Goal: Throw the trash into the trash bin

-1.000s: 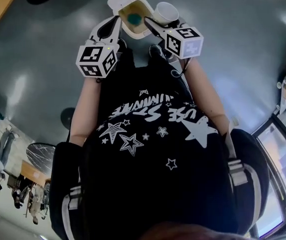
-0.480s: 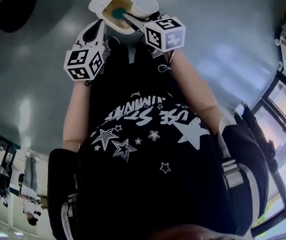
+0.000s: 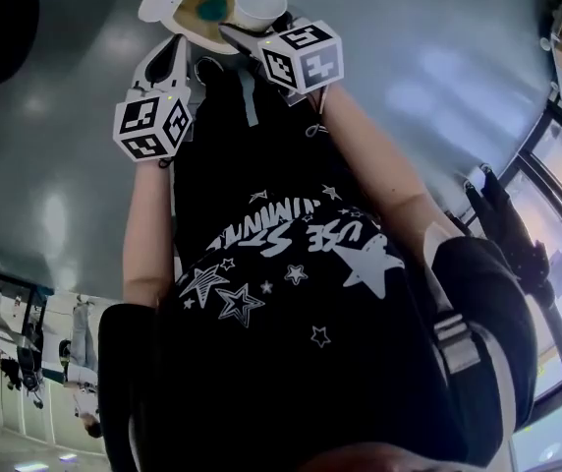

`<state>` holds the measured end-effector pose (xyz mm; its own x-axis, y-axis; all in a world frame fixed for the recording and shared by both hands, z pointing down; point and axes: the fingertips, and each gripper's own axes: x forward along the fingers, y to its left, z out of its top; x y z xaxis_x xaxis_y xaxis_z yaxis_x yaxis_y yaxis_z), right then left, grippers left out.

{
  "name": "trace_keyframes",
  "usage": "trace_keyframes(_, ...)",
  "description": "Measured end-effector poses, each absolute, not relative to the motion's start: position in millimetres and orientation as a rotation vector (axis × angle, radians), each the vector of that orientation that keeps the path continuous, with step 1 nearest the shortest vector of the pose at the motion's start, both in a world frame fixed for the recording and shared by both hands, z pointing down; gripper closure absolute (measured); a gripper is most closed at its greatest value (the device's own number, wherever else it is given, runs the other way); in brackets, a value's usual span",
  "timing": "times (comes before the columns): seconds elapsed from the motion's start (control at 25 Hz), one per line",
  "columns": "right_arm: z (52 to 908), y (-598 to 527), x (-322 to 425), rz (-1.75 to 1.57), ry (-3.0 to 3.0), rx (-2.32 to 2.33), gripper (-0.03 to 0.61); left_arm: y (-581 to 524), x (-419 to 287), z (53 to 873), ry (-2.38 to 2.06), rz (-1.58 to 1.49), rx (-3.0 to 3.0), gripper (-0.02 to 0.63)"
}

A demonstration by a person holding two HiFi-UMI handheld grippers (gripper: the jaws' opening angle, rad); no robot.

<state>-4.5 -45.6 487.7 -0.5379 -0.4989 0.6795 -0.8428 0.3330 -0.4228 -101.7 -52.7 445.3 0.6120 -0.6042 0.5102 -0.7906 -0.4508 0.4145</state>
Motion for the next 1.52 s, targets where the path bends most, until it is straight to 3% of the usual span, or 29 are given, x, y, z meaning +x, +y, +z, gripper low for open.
trace_keyframes(0.32, 538.4, -52.7, 2.4, 1.033, -2.145, 1.072, 0.261, -59.7, -86.0, 490.6, -1.123, 0.406, 2.146, 0.603)
trace_keyframes(1.52, 703.7, -47.9, -40.2, 1.096, -1.975, 0.786, 0.261, -52.2, -133.7, 658.2, -1.274, 0.565, 1.819, 0.603)
